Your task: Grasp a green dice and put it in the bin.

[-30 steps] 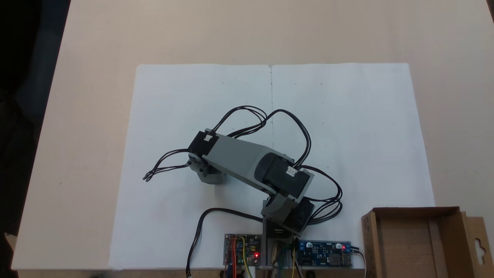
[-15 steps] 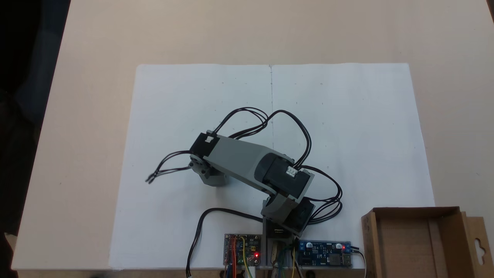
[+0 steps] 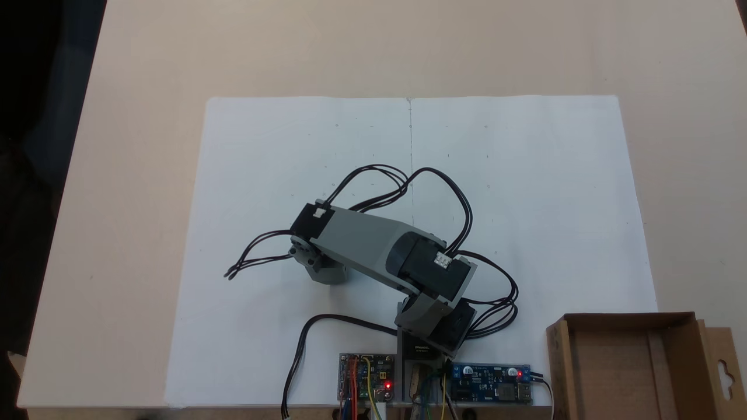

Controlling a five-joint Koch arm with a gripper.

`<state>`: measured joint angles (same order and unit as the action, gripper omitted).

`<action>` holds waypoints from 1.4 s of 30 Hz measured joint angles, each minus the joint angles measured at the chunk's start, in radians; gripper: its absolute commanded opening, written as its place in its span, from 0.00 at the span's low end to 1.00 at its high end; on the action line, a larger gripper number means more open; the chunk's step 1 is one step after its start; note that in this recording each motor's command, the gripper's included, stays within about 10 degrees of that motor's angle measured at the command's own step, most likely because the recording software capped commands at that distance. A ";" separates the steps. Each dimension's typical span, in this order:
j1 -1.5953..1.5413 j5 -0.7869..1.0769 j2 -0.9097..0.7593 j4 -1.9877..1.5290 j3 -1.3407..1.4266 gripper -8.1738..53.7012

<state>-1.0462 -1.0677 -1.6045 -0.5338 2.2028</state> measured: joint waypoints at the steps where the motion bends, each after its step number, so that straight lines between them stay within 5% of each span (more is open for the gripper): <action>1: 0.000 0.002 0.000 0.003 0.000 0.79; 25: 0.000 0.000 0.031 0.055 -0.009 0.78; 42: 0.000 0.000 0.044 0.057 -0.020 0.60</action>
<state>-1.0462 -1.0677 -1.5601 -0.4771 2.1829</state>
